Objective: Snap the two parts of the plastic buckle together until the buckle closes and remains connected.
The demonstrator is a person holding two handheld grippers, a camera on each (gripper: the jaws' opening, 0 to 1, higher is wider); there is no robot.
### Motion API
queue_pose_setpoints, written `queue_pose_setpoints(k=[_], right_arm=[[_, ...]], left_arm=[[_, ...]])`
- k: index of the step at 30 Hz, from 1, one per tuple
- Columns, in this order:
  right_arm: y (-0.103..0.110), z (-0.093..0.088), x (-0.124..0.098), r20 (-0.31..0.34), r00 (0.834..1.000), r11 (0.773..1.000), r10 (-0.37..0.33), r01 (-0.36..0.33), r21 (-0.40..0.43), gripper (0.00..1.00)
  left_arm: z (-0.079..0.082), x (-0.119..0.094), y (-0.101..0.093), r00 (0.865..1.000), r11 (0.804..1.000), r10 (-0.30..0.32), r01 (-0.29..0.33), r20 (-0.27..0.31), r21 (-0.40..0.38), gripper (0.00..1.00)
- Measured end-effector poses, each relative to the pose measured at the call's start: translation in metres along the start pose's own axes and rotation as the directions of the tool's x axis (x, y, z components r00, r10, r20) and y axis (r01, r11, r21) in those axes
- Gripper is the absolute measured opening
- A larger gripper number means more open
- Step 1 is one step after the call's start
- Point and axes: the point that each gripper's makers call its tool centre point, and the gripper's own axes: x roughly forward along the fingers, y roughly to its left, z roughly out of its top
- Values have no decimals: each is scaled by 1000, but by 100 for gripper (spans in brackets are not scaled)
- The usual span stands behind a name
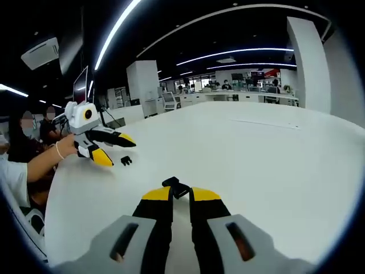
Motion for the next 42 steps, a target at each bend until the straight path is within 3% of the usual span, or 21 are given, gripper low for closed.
queue_pose_setpoints(k=[9, 30, 42], right_arm=[[11, -5, 3, -22, 1000, 999, 15, -16, -29, 11], [8, -11, 2, -49, 999, 997, -9, 5, -81, 11], [5, -10, 1, -52, 998, 996, -18, 14, -84, 17]], left_arm=[[-6, -2, 5, 1000, 1000, 4, -4, -21, -2, 48], [-12, -5, 9, 999, 1000, 10, -11, -32, -20, 46], [-15, -6, 11, 998, 1000, 9, -9, -56, -6, 46]])
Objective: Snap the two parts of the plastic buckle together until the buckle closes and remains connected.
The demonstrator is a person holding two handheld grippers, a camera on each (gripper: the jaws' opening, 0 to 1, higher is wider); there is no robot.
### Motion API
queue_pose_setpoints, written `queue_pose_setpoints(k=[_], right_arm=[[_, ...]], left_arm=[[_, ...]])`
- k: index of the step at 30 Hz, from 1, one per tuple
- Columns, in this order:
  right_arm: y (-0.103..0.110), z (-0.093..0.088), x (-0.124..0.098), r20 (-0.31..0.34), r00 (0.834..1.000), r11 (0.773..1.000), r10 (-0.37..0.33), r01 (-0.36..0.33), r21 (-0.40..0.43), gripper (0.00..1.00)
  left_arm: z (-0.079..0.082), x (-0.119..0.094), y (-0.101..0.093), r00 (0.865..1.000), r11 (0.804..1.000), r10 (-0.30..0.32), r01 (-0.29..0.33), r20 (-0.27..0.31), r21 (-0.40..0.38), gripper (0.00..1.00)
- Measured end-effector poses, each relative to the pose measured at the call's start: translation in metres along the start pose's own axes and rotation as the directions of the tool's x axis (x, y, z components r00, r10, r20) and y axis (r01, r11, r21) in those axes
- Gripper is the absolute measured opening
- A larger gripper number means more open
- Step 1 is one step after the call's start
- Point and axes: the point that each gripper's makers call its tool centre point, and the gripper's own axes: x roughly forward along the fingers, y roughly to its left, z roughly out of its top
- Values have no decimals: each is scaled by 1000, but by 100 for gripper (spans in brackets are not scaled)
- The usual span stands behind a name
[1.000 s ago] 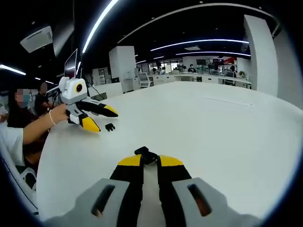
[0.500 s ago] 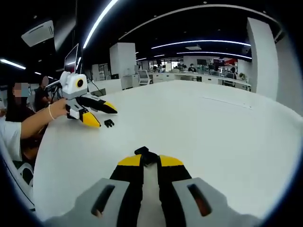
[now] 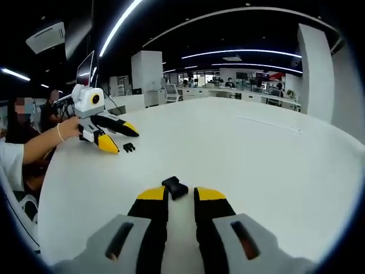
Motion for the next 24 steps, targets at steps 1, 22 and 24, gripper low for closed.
queue_pose_setpoints(k=[1, 22, 24], right_arm=[[0, 0, 0, 0, 1000, 1000, 2, -2, 1, 18], [-3, 1, -2, 13, 995, 995, 95, -95, -24, 21], [1, 2, -2, 23, 990, 990, 139, -139, -16, 21]], left_arm=[[0, 0, 0, 1000, 1000, 1, -1, -2, 2, 46], [3, -3, 3, 997, 997, -68, 69, 20, -22, 44], [3, -3, 4, 997, 997, -69, 70, 17, -19, 43]])
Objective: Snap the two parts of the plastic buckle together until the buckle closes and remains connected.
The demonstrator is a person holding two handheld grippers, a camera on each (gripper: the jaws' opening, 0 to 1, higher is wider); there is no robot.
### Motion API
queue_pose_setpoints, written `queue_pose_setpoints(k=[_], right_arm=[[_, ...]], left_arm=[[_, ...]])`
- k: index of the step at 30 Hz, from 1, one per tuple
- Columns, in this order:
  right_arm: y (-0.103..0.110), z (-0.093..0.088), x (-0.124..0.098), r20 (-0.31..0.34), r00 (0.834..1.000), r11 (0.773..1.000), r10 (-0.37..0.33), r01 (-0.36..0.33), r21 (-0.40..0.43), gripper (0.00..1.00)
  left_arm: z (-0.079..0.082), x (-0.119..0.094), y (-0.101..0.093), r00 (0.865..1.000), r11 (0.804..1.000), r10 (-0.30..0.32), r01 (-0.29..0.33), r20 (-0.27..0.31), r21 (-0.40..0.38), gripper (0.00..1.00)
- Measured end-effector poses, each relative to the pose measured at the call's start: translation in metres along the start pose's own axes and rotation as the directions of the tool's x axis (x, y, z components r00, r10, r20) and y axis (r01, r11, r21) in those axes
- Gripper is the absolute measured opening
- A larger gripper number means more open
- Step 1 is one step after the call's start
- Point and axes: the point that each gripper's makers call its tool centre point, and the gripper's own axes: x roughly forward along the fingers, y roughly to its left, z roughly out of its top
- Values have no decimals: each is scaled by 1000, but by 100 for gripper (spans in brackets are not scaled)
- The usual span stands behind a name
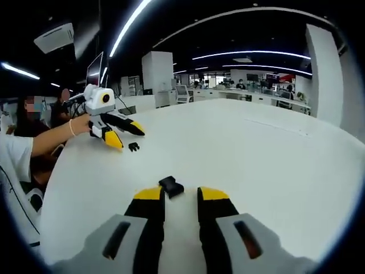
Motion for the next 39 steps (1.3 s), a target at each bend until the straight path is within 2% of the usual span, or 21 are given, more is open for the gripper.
queue_pose_setpoints(k=[3, 10, 13, 20, 27, 39], right_arm=[[9, -2, 1, -11, 997, 997, 75, -75, -13, 21], [10, -1, 1, -43, 992, 986, 119, -123, -117, 24], [8, -1, 1, -63, 992, 981, 108, -117, -158, 30], [5, -1, 5, -71, 990, 967, 122, -135, -214, 34], [4, 1, 11, -48, 984, 968, 170, -176, -181, 35], [7, 0, 9, -58, 966, 949, 253, -260, -178, 34]], left_arm=[[1, 0, -1, 1000, 1000, -10, 10, -2, 9, 42], [-1, 4, -4, 999, 999, -29, 29, -17, 23, 42], [-2, 7, -4, 999, 999, -37, 38, -24, 34, 42], [-1, 8, -6, 999, 998, -50, 51, -20, 40, 42], [-1, 9, -7, 997, 996, -69, 70, -20, 51, 42], [-1, 13, -10, 993, 988, -112, 114, -30, 99, 40]])
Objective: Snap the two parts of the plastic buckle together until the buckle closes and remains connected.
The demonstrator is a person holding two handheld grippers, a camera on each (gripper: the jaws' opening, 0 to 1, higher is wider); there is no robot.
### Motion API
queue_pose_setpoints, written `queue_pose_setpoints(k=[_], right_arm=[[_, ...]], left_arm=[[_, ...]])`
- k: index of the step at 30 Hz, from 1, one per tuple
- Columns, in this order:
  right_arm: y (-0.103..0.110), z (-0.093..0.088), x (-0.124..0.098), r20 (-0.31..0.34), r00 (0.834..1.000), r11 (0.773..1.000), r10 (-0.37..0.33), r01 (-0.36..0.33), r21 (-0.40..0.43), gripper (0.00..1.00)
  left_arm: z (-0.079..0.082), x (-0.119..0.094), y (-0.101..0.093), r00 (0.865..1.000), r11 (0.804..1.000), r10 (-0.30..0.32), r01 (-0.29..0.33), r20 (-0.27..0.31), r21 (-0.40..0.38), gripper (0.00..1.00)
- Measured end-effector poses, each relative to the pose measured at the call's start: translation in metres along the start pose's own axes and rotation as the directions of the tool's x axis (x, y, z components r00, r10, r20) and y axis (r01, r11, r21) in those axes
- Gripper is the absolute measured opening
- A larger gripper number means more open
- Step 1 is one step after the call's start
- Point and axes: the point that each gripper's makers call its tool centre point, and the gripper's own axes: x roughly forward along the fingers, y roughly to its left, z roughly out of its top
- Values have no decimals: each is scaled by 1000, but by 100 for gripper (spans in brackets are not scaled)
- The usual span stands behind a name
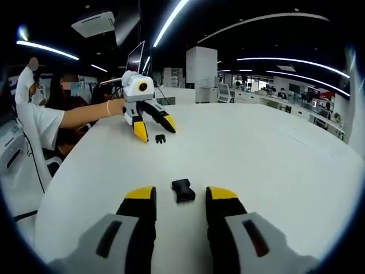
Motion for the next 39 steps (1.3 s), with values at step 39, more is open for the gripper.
queue_pose_setpoints(k=[39], right_arm=[[4, -2, 0, -2, 1000, 1000, 23, -23, -5, 12]], left_arm=[[2, 4, -10, 999, 998, -49, 49, -12, 33, 17]])
